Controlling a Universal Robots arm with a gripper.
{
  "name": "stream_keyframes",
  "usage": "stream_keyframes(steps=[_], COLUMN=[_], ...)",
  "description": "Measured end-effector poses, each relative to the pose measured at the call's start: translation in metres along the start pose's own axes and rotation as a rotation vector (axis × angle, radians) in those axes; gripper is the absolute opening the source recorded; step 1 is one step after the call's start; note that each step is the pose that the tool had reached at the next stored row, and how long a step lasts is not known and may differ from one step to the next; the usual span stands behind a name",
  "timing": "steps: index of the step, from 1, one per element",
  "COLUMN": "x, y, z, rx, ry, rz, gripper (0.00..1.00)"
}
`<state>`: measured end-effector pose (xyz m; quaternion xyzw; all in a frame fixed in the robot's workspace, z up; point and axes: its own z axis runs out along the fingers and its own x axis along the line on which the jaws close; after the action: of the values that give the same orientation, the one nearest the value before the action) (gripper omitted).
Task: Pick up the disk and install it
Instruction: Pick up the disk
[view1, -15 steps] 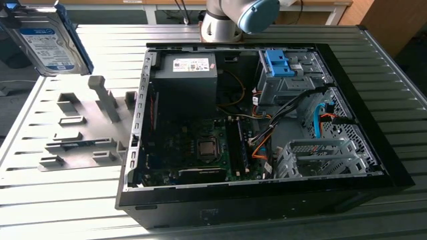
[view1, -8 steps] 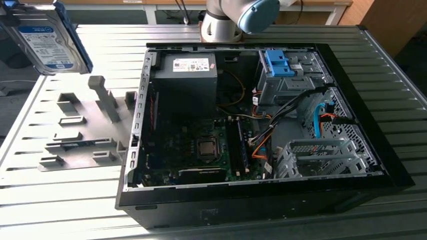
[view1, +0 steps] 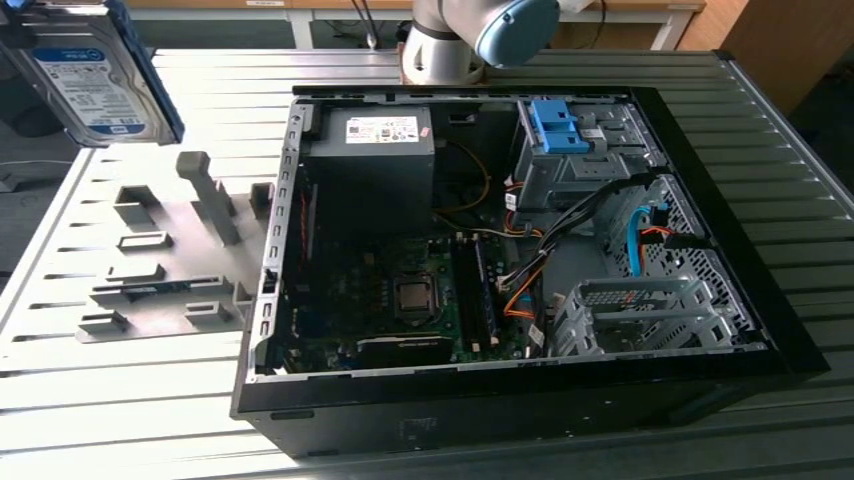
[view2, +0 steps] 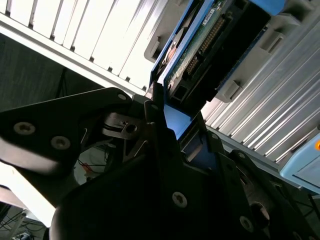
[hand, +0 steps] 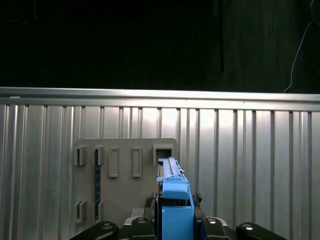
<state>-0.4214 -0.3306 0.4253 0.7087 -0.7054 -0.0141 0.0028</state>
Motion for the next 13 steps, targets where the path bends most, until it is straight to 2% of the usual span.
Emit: stream_keyframes(steps=[13], x=[-0.0002], y=[0.0003], z=[-0.0115], rx=[0.0000], ry=[0.0000], rz=[0.000], gripper=[0.36])
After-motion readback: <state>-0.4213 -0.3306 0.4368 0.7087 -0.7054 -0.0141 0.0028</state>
